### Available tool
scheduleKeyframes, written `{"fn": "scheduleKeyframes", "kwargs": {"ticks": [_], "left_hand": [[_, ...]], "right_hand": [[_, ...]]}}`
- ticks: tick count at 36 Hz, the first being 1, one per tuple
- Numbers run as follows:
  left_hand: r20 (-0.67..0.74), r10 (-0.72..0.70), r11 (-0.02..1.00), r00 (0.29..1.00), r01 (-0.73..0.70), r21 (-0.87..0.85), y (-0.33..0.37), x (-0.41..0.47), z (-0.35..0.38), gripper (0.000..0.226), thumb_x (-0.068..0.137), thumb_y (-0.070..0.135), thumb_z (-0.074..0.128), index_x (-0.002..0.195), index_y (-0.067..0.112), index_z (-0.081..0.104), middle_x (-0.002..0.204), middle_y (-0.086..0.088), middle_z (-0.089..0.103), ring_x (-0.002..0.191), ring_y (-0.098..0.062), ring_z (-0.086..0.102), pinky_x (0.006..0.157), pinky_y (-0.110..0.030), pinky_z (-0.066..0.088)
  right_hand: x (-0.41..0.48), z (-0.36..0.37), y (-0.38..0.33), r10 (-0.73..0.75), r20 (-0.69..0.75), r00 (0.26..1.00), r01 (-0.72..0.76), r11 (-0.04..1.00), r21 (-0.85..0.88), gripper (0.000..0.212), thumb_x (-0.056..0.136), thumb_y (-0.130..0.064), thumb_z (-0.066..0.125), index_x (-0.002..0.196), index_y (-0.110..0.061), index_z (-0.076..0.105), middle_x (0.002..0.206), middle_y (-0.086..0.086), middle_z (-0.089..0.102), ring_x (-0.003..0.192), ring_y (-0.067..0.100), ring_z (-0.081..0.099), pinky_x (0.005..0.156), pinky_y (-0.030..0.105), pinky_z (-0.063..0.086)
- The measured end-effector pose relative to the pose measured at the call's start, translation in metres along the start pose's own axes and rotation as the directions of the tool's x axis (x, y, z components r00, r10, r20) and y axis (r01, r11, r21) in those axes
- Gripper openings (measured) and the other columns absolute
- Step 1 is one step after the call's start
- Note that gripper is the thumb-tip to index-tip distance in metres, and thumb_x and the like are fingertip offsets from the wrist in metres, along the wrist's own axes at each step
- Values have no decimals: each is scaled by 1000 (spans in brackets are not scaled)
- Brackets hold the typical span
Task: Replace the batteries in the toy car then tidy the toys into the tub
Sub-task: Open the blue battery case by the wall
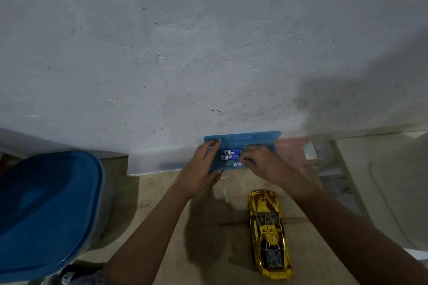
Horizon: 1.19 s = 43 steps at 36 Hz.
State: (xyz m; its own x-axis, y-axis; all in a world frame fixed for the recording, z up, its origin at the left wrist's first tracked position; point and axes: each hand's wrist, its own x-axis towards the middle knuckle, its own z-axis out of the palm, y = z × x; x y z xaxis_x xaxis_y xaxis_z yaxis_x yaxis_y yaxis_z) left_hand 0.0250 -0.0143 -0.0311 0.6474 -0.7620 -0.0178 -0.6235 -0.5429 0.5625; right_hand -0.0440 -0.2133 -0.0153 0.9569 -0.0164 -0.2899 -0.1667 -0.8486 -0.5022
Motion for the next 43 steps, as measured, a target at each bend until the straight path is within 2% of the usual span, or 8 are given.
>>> {"fn": "scheduleKeyframes", "kwargs": {"ticks": [6, 13, 17, 23, 29, 34, 38, 43], "left_hand": [[-17, 31, 999, 999, -31, -6, -2, 1, 2, 81, 86, 21, 66, 148, 19, 13, 147, -9, 28, 134, -20, 31, 103, -26, 35], [-15, 59, 998, 998, -59, 5, -9, 2, 1, 80, 85, 20, 67, 147, 17, 17, 145, -10, 31, 131, -19, 33, 100, -19, 29], [-12, 61, 998, 998, -61, 5, -9, 2, 1, 80, 85, 22, 67, 147, 18, 17, 145, -10, 32, 131, -20, 34, 102, -19, 28], [-22, 41, 999, 999, -41, -5, -7, 3, 2, 79, 85, 19, 67, 148, 17, 18, 145, -10, 32, 132, -19, 35, 102, -21, 33], [-34, 35, 999, 999, -36, -6, -7, 3, 3, 78, 85, 18, 67, 147, 17, 20, 145, -10, 33, 130, -20, 36, 100, -19, 31], [-40, 53, 999, 998, -52, 6, -8, 2, 3, 79, 85, 19, 67, 148, 17, 19, 145, -9, 33, 130, -18, 35, 98, -17, 30], [-49, 52, 999, 997, -51, 11, -9, 2, 4, 78, 85, 19, 67, 148, 17, 20, 144, -9, 33, 129, -17, 35, 96, -17, 34], [-46, 48, 999, 998, -48, 9, -8, 2, 5, 78, 85, 20, 66, 148, 16, 20, 144, -10, 33, 129, -18, 37, 97, -17, 32]], "right_hand": [[-8, 23, -15, -140, -150, 979, 130, 989, -73, 40, 97, -21, 42, 136, -11, 43, 135, 4, 41, 124, 17, 39, 103, 32, 39], [-4, 38, -24, -165, -139, 977, 133, 968, -211, 47, 99, -32, 32, 140, -9, 35, 141, 8, 40, 130, 21, 36, 108, 36, 33], [1, 41, -21, -167, -115, 979, 133, 956, -262, 64, 90, -45, 9, 133, -10, 42, 132, 9, 47, 121, 23, 44, 102, 37, 38], [9, 38, -13, -193, -38, 980, 169, 923, -344, 72, 85, -49, 0, 126, -11, 46, 122, 8, 51, 112, 23, 46, 95, 38, 39], [15, 36, -7, -242, 14, 970, 233, 915, -329, 42, 99, -41, 25, 119, -12, 48, 116, 6, 53, 106, 19, 47, 93, 32, 36], [16, 32, -9, -263, -36, 964, 241, 925, -293, 31, 98, -36, 34, 110, -13, 51, 103, 6, 59, 90, 18, 53, 76, 29, 40], [20, 32, -6, -271, -34, 962, 248, 920, -304, 34, 96, -40, 34, 109, -14, 52, 100, 6, 61, 83, 19, 57, 65, 25, 35], [23, 29, -5, -354, -26, 935, 336, 906, -258, 59, 88, -48, 18, 107, -12, 61, 94, 7, 64, 75, 22, 61, 58, 27, 35]]}}
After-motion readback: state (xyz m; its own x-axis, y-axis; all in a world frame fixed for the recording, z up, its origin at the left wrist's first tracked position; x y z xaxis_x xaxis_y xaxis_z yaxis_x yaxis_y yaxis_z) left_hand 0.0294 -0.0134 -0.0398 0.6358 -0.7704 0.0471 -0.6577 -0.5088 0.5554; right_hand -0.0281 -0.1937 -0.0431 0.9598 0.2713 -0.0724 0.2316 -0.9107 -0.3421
